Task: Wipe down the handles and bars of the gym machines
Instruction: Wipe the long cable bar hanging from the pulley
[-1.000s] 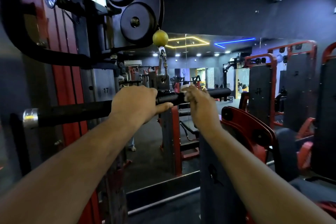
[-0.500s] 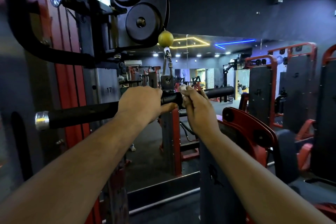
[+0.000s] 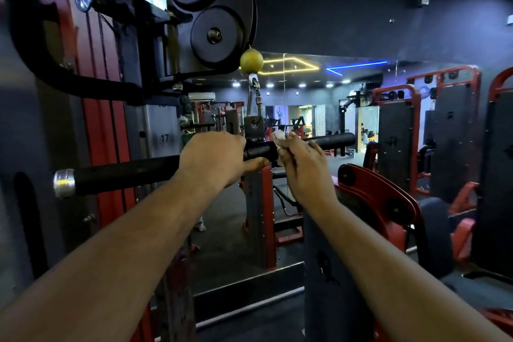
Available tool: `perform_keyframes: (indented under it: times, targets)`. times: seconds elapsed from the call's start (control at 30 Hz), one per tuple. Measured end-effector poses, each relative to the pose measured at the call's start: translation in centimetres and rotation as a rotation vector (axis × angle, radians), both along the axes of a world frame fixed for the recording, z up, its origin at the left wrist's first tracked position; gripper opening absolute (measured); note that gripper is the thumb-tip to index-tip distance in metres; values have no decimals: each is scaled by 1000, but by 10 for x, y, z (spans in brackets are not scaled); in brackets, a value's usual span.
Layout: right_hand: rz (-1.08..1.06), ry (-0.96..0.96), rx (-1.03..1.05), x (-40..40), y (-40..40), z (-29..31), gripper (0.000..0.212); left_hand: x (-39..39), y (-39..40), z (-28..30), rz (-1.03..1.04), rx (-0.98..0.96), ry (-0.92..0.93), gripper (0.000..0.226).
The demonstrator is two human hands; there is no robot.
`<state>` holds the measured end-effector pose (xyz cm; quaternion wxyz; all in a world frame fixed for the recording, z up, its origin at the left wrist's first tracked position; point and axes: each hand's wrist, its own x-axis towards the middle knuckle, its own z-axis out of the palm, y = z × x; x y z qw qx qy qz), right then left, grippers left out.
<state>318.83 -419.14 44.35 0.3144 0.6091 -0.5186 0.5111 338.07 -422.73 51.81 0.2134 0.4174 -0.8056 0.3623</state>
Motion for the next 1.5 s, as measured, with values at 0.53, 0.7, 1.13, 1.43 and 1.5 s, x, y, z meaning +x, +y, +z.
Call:
perform_keyframes:
  times: [0.53,0.7,1.13,1.43,1.5]
  targets:
    - [2,-120,-73,-8,3,-9,21,2,4,-2,-39,71,45,72]
    - [-193,-344,-46,-84,0,4,20,6,8,0,-22,52,22,72]
    - [-72,-211,-84,-45,12,-1,16,11,14,0,-30,99,26,71]
    - [-52,-348,-14,-40,9,2,16,15,17,3,-40,113,13,70]
    - [81,-268,-13,-7,9,-7,18,16,16,3,-44,124,29,69]
